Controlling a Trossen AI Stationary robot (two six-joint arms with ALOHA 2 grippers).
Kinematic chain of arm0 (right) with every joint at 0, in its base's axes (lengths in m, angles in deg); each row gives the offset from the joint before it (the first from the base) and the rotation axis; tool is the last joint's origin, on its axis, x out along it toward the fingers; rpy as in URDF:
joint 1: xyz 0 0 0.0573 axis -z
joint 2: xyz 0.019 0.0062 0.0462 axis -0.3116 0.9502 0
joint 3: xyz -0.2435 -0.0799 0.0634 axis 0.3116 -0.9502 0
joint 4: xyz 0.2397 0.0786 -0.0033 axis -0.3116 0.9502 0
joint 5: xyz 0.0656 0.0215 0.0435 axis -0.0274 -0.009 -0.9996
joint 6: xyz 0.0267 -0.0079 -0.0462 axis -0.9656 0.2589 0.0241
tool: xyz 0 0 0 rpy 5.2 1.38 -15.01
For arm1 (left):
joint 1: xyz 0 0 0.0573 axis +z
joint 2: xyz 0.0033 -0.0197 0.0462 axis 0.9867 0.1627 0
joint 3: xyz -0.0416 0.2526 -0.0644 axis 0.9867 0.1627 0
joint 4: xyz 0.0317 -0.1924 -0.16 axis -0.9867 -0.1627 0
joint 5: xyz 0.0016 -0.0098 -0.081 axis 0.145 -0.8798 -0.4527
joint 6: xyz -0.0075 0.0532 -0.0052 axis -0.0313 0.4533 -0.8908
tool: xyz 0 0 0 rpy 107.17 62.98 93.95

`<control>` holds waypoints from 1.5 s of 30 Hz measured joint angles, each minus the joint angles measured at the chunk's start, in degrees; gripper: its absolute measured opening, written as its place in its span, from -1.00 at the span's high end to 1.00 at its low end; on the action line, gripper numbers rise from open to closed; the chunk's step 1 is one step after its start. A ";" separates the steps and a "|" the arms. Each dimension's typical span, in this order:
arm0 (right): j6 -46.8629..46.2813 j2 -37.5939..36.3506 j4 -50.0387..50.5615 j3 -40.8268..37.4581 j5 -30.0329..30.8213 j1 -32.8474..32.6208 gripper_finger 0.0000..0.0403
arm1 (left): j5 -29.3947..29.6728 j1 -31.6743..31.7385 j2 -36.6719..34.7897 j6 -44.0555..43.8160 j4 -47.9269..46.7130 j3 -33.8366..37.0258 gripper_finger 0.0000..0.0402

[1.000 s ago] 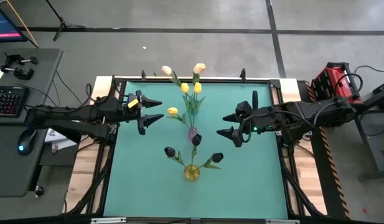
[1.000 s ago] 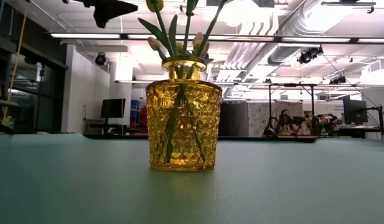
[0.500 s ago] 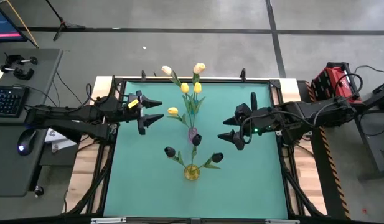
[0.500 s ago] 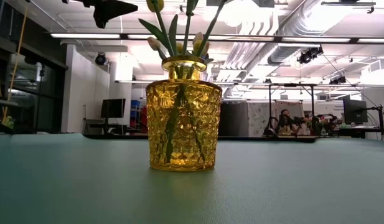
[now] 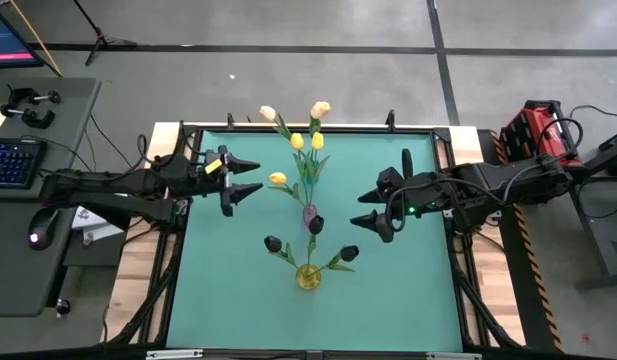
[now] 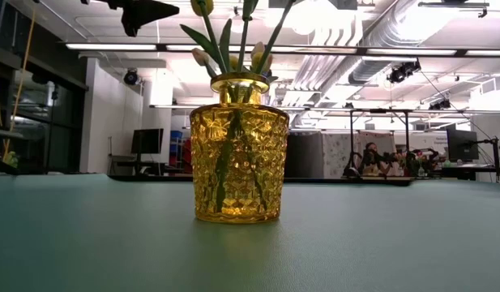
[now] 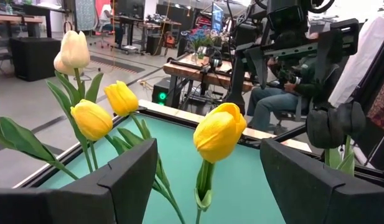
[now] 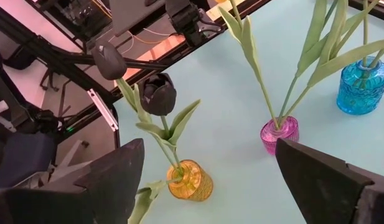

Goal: Sort flowers into vase by color
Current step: Return to Home Position

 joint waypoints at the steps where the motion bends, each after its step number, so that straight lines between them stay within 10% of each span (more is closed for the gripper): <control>1: 0.00 0.00 0.00 0.00 0.00 0.00 -0.73 | 0.00 0.00 -0.21 -0.11 -0.08 0.00 -0.36; 13: 1.43 0.00 2.60 0.01 -0.83 -0.48 -0.28 | -1.55 -0.07 -5.23 -1.36 -4.49 0.04 -0.01; 21: 2.65 0.00 7.77 0.00 -0.65 -4.36 0.48 | -3.73 -1.64 -8.01 -3.01 -2.37 4.32 0.86; 26: 1.51 0.00 11.33 0.00 1.08 -8.02 0.95 | -3.01 -4.16 -10.43 -8.64 6.29 12.39 0.94; 38: -9.78 -4.00 18.34 -0.04 13.10 -18.21 0.99 | 4.37 -9.27 -18.68 -13.06 14.15 24.53 1.00; 45: -15.39 -8.73 6.31 -9.99 16.52 -22.65 1.00 | 5.93 -9.49 -25.09 -13.16 14.07 28.99 1.00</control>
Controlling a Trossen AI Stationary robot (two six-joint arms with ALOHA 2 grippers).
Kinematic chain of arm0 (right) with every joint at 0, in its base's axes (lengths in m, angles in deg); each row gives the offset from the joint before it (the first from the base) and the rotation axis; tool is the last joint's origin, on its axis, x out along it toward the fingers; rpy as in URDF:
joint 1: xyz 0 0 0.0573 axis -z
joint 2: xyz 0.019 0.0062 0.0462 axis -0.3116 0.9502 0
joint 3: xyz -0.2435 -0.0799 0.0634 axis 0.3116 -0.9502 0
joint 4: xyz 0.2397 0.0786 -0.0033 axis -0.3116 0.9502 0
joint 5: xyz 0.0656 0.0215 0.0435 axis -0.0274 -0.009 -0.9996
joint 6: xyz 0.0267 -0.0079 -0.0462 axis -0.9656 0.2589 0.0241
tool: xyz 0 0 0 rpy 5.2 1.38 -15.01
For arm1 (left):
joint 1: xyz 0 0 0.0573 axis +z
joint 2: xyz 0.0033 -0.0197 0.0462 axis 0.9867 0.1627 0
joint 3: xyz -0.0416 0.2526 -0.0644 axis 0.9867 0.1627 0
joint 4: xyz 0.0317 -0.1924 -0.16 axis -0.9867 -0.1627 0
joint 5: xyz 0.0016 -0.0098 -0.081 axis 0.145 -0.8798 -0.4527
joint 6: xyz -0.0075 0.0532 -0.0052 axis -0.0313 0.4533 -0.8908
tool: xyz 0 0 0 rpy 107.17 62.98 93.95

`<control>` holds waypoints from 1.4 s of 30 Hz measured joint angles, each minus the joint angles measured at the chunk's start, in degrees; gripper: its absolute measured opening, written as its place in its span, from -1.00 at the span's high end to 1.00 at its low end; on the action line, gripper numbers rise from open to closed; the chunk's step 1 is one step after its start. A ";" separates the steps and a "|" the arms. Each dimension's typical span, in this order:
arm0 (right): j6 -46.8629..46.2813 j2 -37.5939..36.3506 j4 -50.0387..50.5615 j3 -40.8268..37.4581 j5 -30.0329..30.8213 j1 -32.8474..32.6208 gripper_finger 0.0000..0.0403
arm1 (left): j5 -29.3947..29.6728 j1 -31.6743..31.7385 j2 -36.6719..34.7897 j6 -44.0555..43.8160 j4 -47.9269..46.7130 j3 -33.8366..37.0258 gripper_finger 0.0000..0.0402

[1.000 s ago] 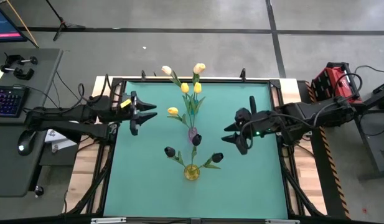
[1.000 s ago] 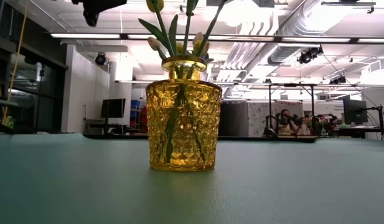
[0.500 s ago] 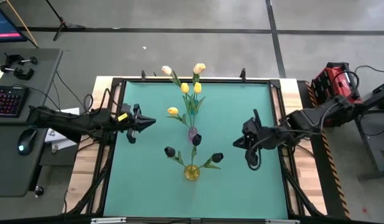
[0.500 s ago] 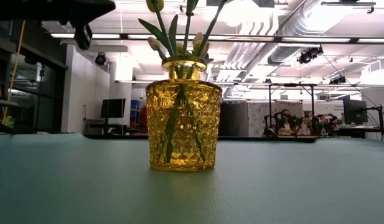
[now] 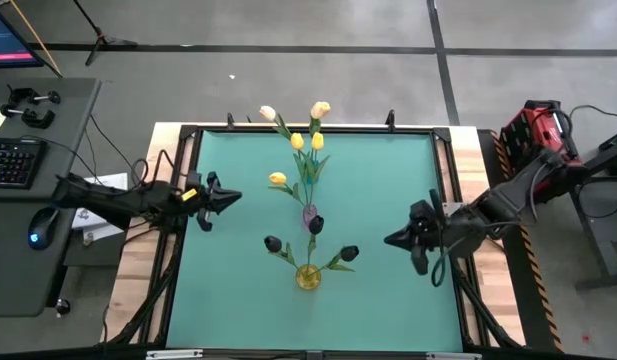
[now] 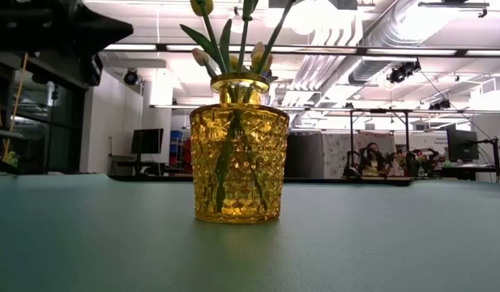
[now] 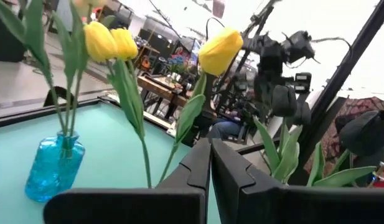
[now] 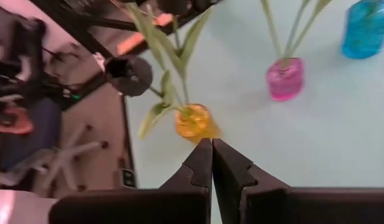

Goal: Sort flowers into vase by color
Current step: Return to Home Position

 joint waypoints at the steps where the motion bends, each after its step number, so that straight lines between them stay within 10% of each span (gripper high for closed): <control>1: -0.04 -0.72 -2.93 -2.25 0.03 -0.18 1.00 | 0.23 0.02 -0.92 0.03 -0.07 0.54 1.00; 8: 4.46 -5.54 -24.91 -15.70 -1.95 4.21 1.00 | 1.40 0.02 -5.85 0.27 -2.80 2.37 1.00; 21: 18.75 -7.36 -40.14 -24.43 -23.37 25.76 1.00 | 2.57 0.04 -8.01 0.99 -9.58 2.42 1.00; 37: 25.95 -15.65 -29.56 -24.70 -23.49 23.06 1.00 | 3.16 0.04 -7.96 -0.26 -11.30 2.41 1.00; 42: 25.69 -23.51 -41.72 -35.07 -20.05 20.50 1.00 | 3.16 0.02 -7.96 -0.31 -11.27 2.42 1.00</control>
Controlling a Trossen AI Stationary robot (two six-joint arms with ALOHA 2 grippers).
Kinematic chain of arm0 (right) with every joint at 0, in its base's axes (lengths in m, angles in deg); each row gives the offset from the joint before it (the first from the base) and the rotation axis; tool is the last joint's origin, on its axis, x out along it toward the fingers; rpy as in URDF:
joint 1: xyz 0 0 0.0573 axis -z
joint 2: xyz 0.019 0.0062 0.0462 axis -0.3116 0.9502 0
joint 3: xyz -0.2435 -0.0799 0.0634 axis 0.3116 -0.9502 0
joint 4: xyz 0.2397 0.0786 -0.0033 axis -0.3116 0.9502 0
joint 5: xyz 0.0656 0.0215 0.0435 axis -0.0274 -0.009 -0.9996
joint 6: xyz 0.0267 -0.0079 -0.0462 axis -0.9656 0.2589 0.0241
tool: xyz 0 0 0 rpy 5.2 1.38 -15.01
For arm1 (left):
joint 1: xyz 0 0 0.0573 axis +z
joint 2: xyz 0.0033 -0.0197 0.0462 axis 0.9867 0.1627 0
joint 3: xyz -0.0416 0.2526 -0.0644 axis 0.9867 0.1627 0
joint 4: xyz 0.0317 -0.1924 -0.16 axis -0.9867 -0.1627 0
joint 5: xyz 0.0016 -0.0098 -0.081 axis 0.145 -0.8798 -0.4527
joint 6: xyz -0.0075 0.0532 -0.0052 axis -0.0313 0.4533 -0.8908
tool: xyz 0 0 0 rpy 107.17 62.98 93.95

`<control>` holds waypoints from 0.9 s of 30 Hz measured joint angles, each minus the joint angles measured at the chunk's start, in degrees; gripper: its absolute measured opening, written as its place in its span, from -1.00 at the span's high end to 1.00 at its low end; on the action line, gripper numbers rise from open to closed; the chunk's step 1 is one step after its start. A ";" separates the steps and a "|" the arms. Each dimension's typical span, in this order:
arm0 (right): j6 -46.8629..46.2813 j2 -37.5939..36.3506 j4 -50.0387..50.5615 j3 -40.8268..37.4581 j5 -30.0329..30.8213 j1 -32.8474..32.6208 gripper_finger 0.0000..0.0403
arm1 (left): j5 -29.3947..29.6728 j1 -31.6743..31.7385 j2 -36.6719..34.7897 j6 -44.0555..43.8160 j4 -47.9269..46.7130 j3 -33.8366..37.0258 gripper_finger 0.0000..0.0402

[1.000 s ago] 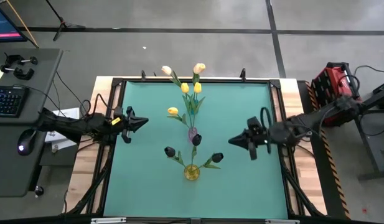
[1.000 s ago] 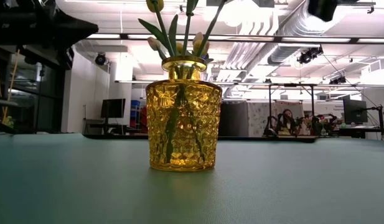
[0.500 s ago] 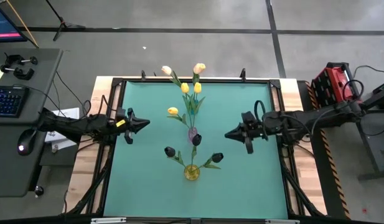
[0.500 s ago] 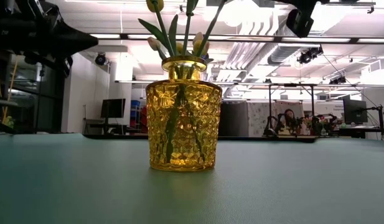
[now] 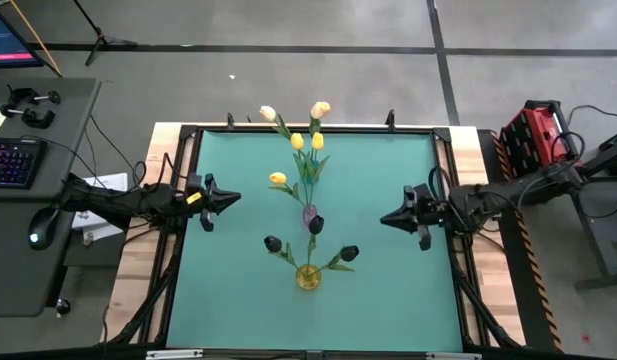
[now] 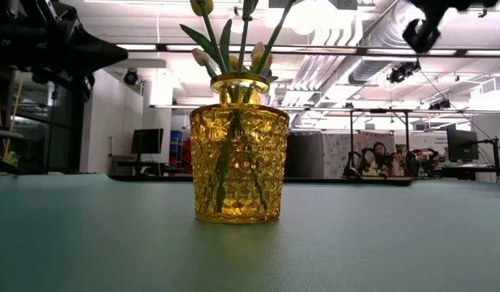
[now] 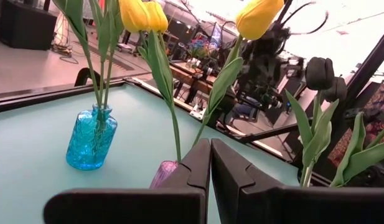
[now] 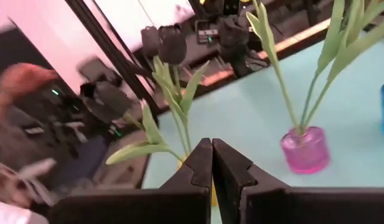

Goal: Sort flowers into vase by color
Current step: Return to Home Position

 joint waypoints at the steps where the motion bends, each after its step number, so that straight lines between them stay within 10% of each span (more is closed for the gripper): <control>1: -0.79 -1.44 -3.66 -3.21 0.06 -0.33 1.00 | 0.00 0.02 0.00 0.00 0.00 0.00 1.00; 15: -4.86 -10.10 -36.72 -30.09 5.76 -5.13 1.00 | 0.00 0.02 -3.09 -0.02 -2.91 -0.02 1.00; 27: 8.17 -9.96 -32.78 -30.09 7.73 -5.45 1.00 | -0.02 0.04 -10.12 0.02 -20.85 -0.44 1.00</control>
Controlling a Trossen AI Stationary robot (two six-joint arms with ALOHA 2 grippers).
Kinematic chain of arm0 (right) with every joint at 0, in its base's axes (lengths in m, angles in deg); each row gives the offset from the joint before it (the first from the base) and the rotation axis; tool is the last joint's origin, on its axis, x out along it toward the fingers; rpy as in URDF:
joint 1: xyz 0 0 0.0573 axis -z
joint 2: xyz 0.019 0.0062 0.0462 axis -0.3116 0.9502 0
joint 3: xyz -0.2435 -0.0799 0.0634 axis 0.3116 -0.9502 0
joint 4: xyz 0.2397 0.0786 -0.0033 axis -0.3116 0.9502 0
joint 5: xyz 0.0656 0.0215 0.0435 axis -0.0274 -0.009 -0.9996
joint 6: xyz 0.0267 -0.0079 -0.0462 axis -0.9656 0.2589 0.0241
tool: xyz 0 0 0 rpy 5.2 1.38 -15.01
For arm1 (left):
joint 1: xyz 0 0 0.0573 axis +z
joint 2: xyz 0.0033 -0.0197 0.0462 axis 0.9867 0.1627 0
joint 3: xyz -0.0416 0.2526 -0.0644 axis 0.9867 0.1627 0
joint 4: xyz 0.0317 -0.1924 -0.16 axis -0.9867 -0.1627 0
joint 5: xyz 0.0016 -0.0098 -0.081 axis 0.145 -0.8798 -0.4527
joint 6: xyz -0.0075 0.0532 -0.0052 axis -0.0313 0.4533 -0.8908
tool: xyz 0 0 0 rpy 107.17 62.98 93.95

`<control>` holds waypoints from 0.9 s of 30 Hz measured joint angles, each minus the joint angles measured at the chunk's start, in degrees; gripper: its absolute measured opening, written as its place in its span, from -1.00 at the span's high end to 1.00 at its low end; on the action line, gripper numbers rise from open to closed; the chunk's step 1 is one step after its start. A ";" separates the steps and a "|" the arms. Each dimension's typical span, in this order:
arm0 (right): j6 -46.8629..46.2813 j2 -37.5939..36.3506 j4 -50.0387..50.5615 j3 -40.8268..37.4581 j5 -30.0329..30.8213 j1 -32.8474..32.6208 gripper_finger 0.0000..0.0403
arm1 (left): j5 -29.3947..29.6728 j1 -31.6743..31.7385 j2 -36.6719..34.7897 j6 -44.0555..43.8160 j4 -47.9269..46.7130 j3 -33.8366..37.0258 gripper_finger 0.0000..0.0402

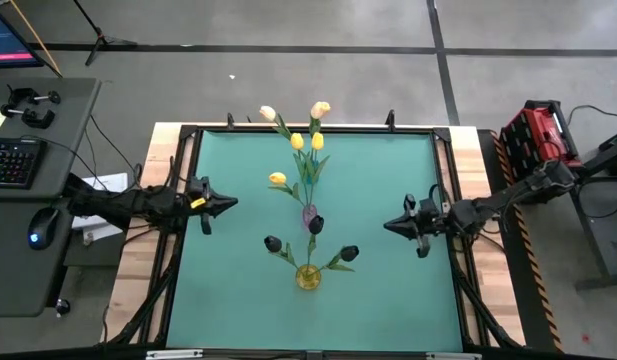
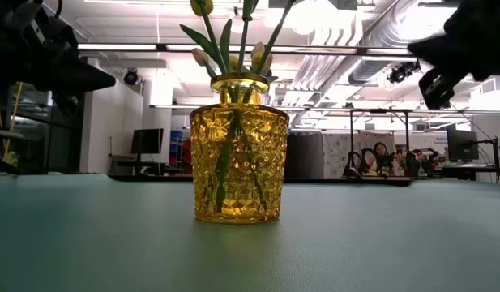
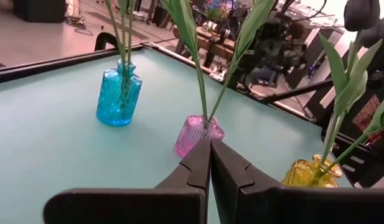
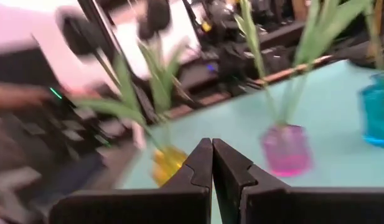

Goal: Sort flowers into vase by color
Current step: Return to Home Position

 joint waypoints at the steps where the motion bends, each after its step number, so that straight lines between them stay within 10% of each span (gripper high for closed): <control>1: 2.13 0.00 1.81 0.00 0.23 0.32 1.00 | 0.00 0.02 0.07 -0.02 0.07 -0.06 1.00; 12: 12.79 0.04 25.66 0.00 3.86 2.16 1.00 | 0.00 0.02 0.07 0.00 -0.05 -0.04 1.00; 27: 12.63 -7.28 25.81 0.00 2.68 3.98 1.00 | -0.02 0.02 0.07 0.00 -0.08 -0.04 1.00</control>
